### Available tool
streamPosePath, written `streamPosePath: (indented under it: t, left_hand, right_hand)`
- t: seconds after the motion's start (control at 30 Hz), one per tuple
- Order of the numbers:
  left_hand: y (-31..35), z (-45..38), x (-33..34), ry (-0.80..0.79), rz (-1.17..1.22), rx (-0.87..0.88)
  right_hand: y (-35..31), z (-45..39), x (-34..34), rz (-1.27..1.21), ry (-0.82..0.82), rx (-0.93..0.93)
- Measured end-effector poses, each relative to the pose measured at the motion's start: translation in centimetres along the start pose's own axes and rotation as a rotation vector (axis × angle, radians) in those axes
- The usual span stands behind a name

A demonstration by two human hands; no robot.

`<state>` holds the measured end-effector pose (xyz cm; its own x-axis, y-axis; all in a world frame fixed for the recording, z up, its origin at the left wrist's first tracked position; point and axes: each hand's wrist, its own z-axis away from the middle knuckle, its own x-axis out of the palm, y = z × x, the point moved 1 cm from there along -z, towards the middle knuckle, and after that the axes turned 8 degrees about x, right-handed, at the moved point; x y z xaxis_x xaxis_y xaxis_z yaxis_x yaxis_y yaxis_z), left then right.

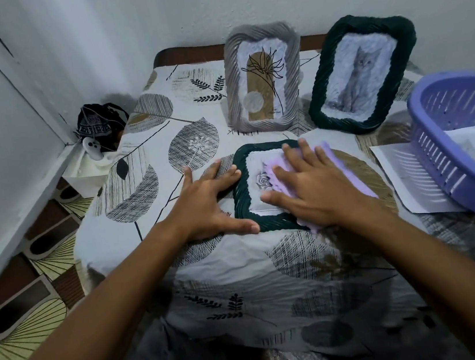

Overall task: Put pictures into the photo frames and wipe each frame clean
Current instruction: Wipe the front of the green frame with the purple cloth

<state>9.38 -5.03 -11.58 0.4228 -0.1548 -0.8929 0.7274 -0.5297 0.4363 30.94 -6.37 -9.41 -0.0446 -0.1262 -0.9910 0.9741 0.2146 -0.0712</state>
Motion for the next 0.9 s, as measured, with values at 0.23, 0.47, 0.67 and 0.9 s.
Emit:
streamPosePath:
  t: [0.23, 0.47, 0.67, 0.9]
  left_hand:
    - [-0.1, 0.2, 0.1, -0.007, -0.009, -0.014]
    - [0.0, 0.0, 0.0, -0.021, -0.015, -0.013]
    - [0.0, 0.1, 0.0, -0.017, -0.018, -0.021]
    - [-0.1, -0.1, 0.0, -0.007, -0.008, 0.001]
  right_hand:
    - [0.0, 3.5, 0.6, 0.02, -0.004, -0.06]
    - [1.5, -1.9, 0.1, 0.014, 0.045, 0.199]
    - [0.8, -0.5, 1.2, -0.097, 0.076, 0.224]
    - [0.8, -2.8, 1.0, -0.103, 0.035, 0.274]
